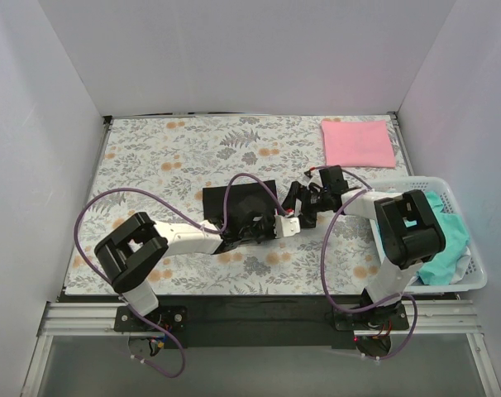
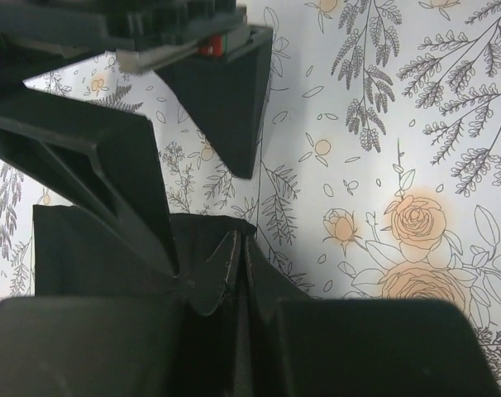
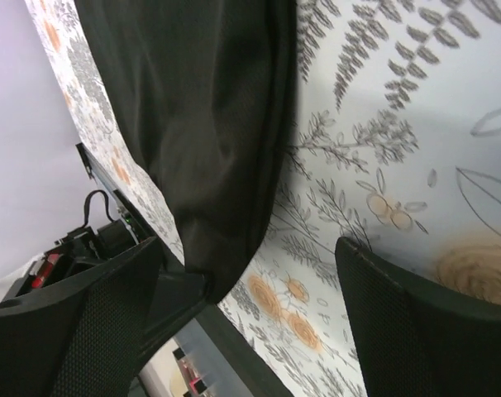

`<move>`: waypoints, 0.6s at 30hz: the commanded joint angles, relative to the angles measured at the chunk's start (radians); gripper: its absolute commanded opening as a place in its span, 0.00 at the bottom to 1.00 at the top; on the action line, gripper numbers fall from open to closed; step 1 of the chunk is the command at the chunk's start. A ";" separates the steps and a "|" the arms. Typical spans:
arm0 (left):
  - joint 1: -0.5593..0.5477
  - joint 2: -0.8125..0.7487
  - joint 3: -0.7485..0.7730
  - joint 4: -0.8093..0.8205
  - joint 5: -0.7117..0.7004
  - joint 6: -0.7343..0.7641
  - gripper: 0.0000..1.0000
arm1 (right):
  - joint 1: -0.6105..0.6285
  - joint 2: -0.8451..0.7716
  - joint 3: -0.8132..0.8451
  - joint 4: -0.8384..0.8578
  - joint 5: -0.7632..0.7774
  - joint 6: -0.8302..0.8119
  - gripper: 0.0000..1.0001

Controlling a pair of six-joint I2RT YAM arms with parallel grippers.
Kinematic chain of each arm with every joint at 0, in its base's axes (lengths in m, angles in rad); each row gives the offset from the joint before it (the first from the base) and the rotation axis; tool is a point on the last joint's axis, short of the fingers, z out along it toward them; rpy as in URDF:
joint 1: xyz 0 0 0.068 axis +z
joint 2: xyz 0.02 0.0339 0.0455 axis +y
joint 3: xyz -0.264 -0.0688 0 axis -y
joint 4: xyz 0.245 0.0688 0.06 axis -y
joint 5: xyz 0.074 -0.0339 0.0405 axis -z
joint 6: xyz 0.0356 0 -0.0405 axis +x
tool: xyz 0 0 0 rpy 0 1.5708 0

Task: Fold and stack the t-shirts
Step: Neatly place the folded tshirt to the corner

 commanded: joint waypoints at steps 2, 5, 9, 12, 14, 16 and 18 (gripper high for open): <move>0.013 -0.073 0.031 0.001 0.048 -0.025 0.00 | 0.031 0.069 0.004 0.167 -0.020 0.133 0.84; 0.019 -0.084 0.030 -0.002 0.060 -0.036 0.00 | 0.045 0.147 0.071 0.179 -0.027 0.153 0.80; 0.025 -0.105 0.031 -0.003 0.080 -0.051 0.00 | 0.053 0.236 0.134 0.179 -0.044 0.172 0.79; 0.028 -0.119 0.025 -0.005 0.089 -0.053 0.00 | 0.053 0.302 0.174 0.196 -0.044 0.190 0.74; 0.031 -0.124 0.022 -0.011 0.091 -0.053 0.00 | 0.053 0.314 0.191 0.201 -0.015 0.192 0.71; 0.030 -0.122 0.019 -0.008 0.091 -0.051 0.00 | 0.053 0.327 0.217 0.218 0.019 0.193 0.69; 0.031 -0.119 0.016 -0.003 0.084 -0.051 0.00 | 0.053 0.336 0.231 0.235 0.048 0.199 0.66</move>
